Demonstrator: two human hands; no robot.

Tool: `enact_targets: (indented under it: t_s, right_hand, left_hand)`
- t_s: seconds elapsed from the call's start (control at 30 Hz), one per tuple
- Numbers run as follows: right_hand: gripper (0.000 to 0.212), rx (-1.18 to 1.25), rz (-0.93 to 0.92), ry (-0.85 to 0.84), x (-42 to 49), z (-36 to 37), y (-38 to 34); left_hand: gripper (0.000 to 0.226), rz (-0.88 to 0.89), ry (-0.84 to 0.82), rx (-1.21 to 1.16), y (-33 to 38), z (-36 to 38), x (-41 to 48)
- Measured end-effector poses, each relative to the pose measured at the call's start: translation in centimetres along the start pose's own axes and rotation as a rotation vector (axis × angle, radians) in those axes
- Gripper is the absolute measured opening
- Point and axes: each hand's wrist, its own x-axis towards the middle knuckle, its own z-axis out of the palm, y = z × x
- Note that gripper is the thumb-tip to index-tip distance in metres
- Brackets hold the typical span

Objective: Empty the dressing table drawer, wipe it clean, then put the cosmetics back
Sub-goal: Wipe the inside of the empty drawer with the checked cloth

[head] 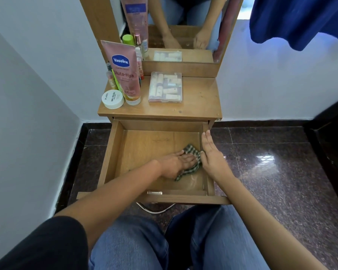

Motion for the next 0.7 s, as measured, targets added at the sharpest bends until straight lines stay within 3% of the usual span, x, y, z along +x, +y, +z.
enact_targets:
  t_s: [0.27, 0.47, 0.7]
  right_hand:
    - [0.06, -0.02, -0.029, -0.037, -0.2, 0.0, 0.0]
    - [0.058, -0.036, -0.032, -0.018, -0.4, 0.0, -0.1]
    - [0.058, -0.039, -0.021, -0.056, -0.3, -0.2, -0.2]
  left_hand:
    - [0.067, 0.178, -0.113, 0.029, 0.7, 1.1, -0.7]
    - [0.078, 0.305, -0.23, 0.029, 1.0, 0.5, -0.9]
    - [0.078, 0.425, -0.235, 0.048, -0.2, 0.3, -0.8]
